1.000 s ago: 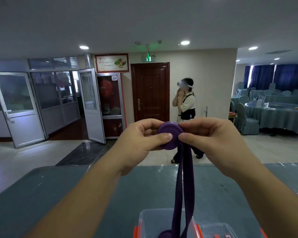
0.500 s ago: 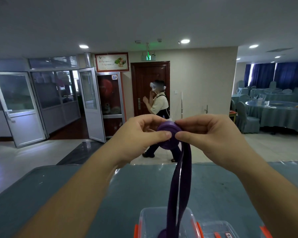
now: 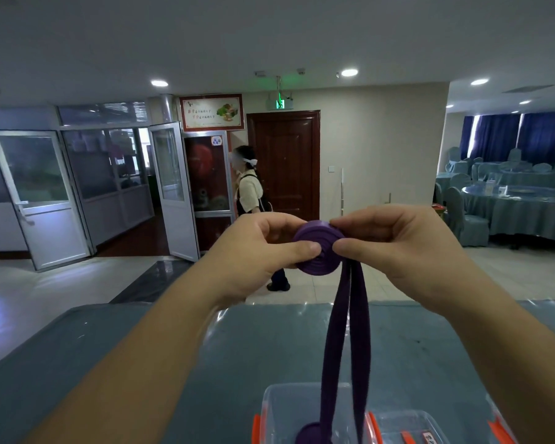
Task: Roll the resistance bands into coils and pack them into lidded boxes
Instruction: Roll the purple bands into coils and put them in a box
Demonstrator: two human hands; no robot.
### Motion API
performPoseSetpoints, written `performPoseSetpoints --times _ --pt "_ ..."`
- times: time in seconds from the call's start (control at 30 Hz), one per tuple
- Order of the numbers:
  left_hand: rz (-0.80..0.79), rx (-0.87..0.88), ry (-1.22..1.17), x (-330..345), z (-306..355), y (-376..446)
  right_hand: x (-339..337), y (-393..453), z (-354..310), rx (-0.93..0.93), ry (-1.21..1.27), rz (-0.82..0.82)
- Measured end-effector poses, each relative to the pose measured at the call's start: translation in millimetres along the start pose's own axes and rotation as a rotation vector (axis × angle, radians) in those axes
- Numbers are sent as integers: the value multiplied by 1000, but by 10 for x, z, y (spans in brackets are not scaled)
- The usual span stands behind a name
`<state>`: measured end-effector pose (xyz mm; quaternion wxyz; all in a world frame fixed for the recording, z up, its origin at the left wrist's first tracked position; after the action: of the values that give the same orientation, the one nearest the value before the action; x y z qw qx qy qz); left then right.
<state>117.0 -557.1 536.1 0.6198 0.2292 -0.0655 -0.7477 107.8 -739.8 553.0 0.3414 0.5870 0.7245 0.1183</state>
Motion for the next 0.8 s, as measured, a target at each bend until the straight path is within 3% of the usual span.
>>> performPoseSetpoints --times 0.13,0.23,0.43,0.63,0.8 --pt "58 26 -247 15 -31 -13 -39 -47 19 -48 123 168" --pt "111 10 -388 69 -119 -12 -8 -48 76 -30 190 176" --pt "-41 -26 -129 30 -67 6 5 -44 87 0 88 67" --pt "63 5 -290 83 -138 -6 -33 -32 120 3 224 149" --pt "-18 7 46 107 -79 13 -24 -34 144 32 47 69"
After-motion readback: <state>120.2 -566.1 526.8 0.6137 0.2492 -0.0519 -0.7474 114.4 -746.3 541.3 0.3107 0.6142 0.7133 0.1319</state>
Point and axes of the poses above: each hand's wrist, its own y-axis towards the middle knuckle, its own x-axis out of the palm, z = x × y, the point moved 8 cm from there along y, towards the middle knuckle, and after that the axes turned 6 degrees about -y, right-handed, at the moved point
